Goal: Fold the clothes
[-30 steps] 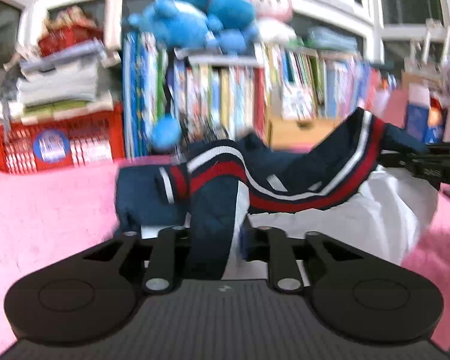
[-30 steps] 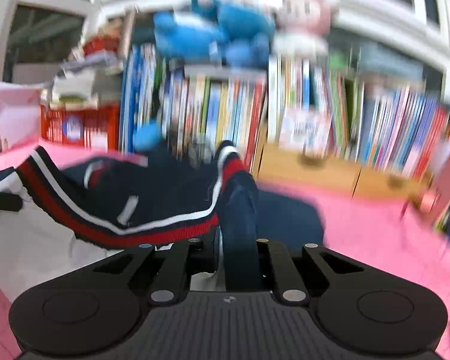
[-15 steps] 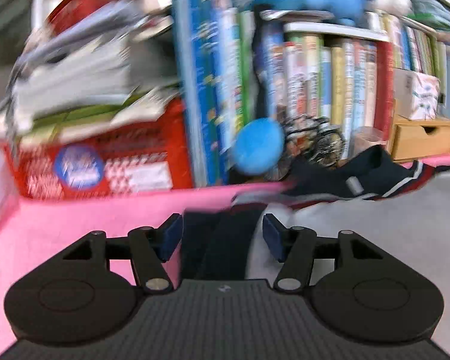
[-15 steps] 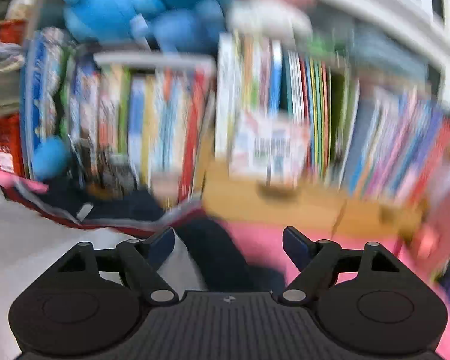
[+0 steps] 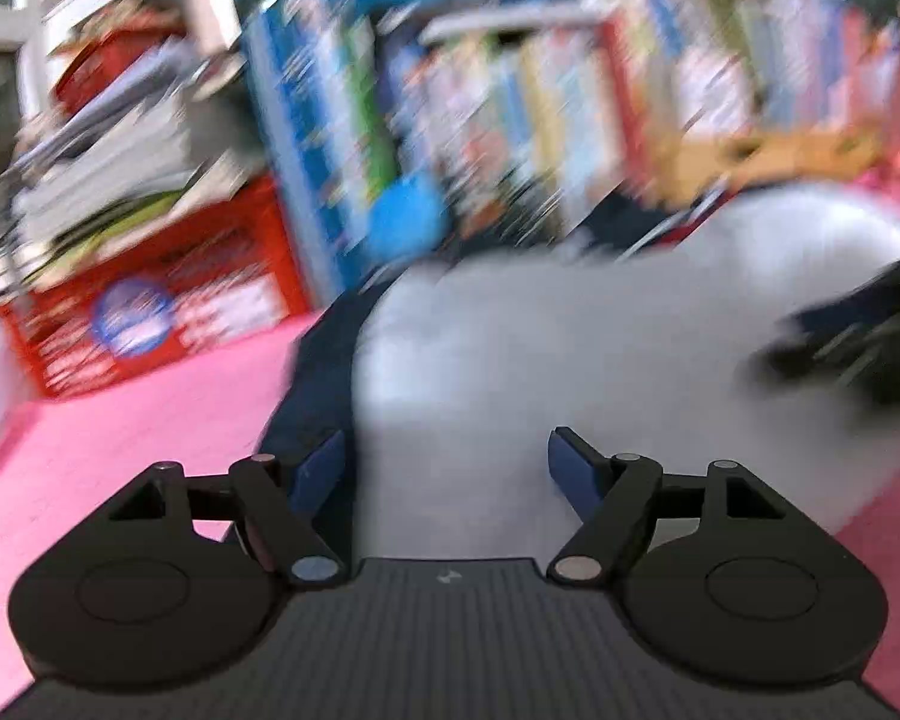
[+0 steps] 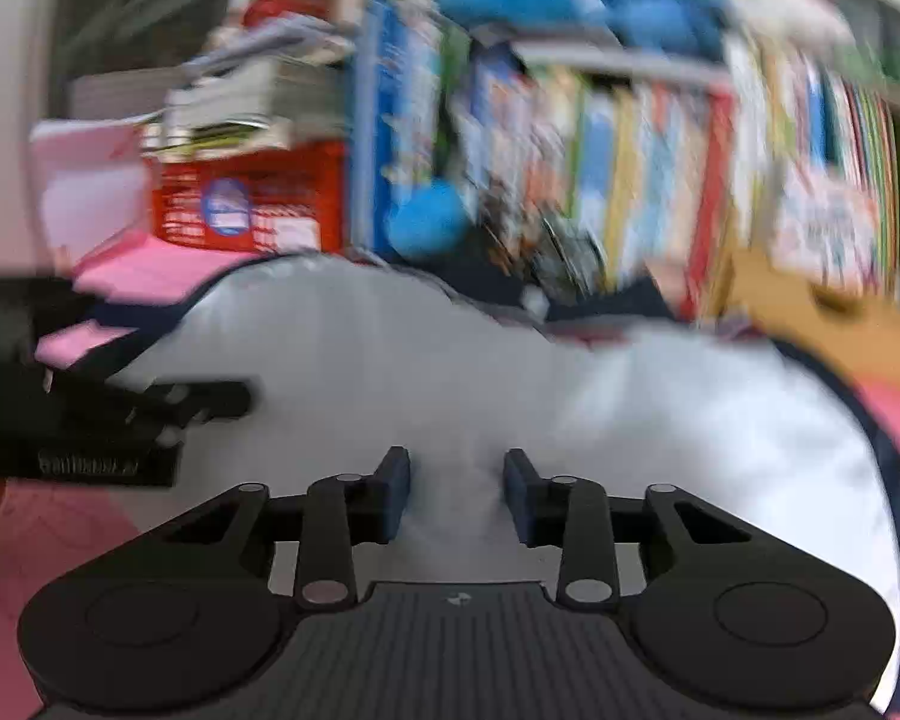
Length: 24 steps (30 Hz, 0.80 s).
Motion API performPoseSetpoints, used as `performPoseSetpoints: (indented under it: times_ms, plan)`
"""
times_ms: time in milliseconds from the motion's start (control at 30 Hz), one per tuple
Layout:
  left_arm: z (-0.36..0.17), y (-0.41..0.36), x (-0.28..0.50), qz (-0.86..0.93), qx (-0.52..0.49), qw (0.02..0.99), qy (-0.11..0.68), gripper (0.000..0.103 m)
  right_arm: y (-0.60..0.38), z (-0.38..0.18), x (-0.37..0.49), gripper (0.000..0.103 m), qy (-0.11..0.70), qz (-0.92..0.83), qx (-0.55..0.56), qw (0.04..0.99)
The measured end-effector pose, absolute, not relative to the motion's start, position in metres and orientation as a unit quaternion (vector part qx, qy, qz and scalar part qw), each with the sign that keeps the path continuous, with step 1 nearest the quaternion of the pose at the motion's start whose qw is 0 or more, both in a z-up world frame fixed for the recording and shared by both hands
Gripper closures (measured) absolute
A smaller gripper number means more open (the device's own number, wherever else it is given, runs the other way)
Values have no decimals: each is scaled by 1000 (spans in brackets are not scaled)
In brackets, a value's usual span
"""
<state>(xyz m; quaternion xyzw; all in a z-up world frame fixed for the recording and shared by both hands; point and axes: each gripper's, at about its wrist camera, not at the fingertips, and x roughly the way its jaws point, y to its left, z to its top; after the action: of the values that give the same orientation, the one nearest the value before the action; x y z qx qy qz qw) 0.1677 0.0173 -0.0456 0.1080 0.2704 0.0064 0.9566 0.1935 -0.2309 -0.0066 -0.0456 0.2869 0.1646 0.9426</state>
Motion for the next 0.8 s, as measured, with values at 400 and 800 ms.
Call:
performPoseSetpoints:
  times_ms: [400,800]
  plan:
    - [-11,43,160,58,33,971,229,26,-312,20,183,49,206,103,58,971]
    - [-60,-9,198,26,125,945,300,16,-224,-25,287,60,331,52,13,942]
